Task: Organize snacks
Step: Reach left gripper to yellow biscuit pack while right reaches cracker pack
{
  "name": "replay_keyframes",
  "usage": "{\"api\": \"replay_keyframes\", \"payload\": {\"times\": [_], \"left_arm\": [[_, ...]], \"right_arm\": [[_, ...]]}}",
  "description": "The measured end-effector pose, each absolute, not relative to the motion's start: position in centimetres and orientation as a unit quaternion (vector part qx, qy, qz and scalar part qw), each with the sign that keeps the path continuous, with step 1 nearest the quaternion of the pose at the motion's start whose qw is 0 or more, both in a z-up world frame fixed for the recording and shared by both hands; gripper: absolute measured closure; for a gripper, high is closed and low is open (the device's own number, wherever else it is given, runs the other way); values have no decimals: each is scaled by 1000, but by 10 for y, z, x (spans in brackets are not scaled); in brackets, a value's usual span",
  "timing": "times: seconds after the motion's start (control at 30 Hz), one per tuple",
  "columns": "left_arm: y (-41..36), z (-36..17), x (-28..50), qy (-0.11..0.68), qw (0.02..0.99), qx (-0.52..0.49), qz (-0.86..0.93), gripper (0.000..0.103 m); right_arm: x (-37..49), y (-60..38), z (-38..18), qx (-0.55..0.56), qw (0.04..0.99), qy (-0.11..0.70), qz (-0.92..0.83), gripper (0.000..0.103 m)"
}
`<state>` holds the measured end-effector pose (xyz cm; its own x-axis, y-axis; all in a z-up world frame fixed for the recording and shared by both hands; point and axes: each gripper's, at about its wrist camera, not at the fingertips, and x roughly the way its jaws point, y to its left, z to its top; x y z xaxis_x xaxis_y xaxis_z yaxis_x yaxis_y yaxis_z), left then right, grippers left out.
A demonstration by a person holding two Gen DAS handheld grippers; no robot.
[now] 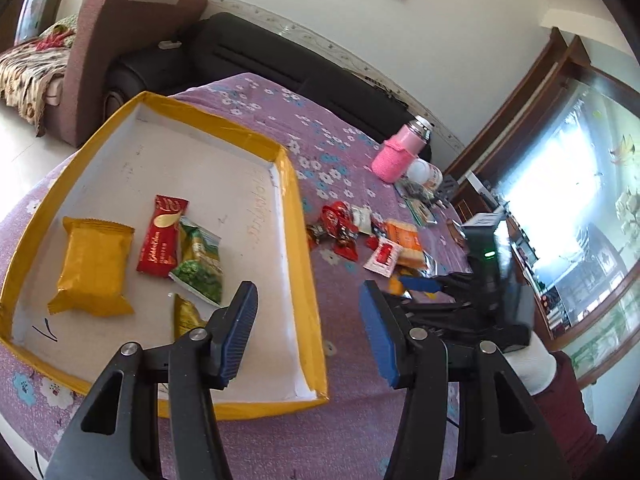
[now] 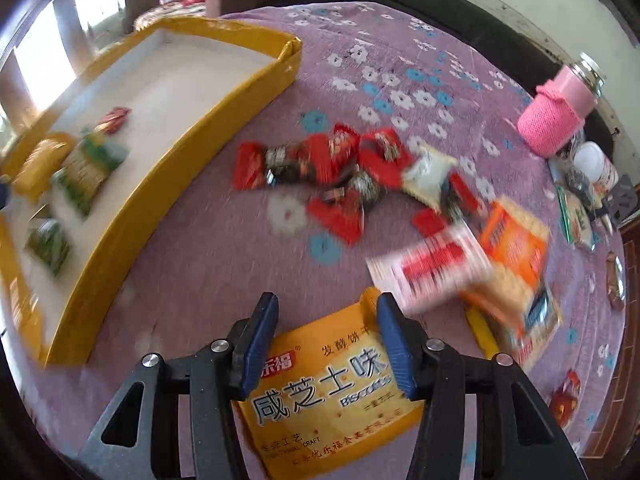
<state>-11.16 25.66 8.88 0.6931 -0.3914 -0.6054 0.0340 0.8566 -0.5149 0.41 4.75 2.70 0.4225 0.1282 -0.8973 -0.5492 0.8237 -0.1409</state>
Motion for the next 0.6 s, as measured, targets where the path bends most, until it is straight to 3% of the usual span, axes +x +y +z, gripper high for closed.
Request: {"api": "replay_keyframes", "payload": {"times": [0.1,0.17,0.3,0.6], "left_arm": [[246,95,-114,371,894,-220,-122,50],[236,97,-114,373,895,-210,-126,43],[209,96,-111,390,891,-180,-146,31],[128,78,-101,446,864,-88,-216,31]], "right_arm": [[-9,-4,55,-122,855,466,193,44],[-12,-45,62,-57,876,453,158,38],[-9,-113,53,43,886,451,99,38],[-14,-162,18,187,883,414,119,38]]}}
